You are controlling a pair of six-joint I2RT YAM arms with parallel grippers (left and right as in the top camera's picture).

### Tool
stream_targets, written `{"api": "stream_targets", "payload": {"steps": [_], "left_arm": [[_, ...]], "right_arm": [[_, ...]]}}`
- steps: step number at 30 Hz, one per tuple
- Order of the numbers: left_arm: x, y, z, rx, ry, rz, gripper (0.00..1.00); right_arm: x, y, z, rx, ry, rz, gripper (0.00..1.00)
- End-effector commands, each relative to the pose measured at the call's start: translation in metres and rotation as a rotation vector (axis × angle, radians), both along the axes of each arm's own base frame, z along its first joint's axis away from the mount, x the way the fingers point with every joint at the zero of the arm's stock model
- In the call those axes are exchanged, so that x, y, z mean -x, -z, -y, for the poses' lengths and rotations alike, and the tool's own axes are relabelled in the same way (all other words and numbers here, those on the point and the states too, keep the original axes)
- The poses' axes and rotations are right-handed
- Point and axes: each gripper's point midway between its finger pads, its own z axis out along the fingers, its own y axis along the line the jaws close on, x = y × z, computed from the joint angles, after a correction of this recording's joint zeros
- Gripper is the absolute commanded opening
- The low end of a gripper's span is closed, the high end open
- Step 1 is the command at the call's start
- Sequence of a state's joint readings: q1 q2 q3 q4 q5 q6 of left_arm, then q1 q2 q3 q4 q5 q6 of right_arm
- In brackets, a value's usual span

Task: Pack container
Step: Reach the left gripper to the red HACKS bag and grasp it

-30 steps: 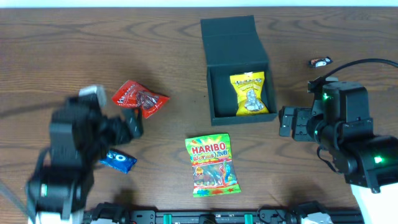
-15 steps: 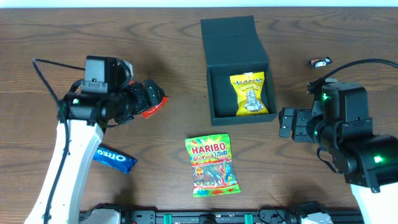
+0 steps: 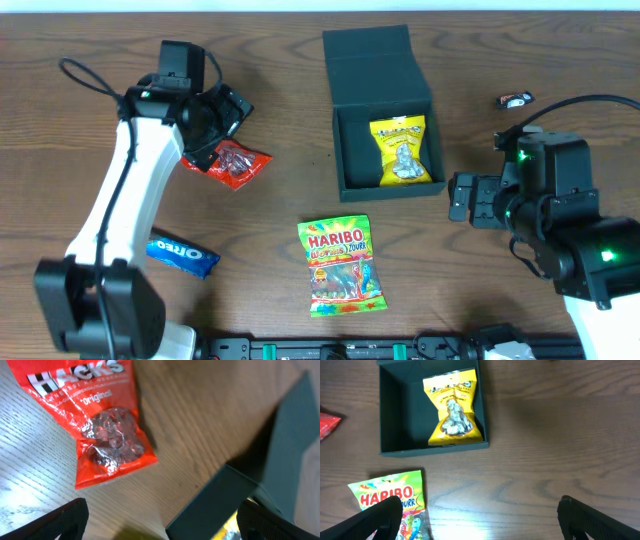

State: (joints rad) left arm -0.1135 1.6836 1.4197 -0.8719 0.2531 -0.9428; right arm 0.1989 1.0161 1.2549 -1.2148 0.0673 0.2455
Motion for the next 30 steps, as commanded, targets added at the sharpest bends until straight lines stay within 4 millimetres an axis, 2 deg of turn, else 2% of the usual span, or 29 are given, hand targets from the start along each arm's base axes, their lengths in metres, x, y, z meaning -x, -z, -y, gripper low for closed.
{"api": "stream_targets", "payload": {"steps": [1, 5, 9, 12, 22, 30], "left_arm": [[0.002, 0.028, -0.008, -0.026, -0.061, -0.109, 0.96], [0.006, 0.059, -0.009, -0.036, -0.072, -0.204, 0.96], [0.0, 0.079, -0.009, -0.046, -0.075, -0.231, 0.96], [-0.006, 0.084, -0.012, -0.061, -0.08, -0.214, 0.96], [-0.003, 0.103, -0.016, -0.09, -0.09, -0.265, 0.96], [-0.002, 0.105, -0.02, -0.115, -0.095, -0.268, 0.96]], "right_arm": [[0.001, 0.0, -0.001, -0.004, 0.004, -0.003, 0.99], [0.002, 0.001, -0.001, -0.003, 0.004, -0.006, 0.99], [0.003, 0.002, -0.001, -0.002, 0.004, -0.011, 0.99], [0.003, 0.004, -0.001, -0.001, 0.004, -0.016, 0.99], [0.005, 0.013, 0.0, 0.004, 0.004, -0.041, 0.99], [0.005, 0.013, 0.0, 0.004, 0.004, -0.041, 0.99]]}}
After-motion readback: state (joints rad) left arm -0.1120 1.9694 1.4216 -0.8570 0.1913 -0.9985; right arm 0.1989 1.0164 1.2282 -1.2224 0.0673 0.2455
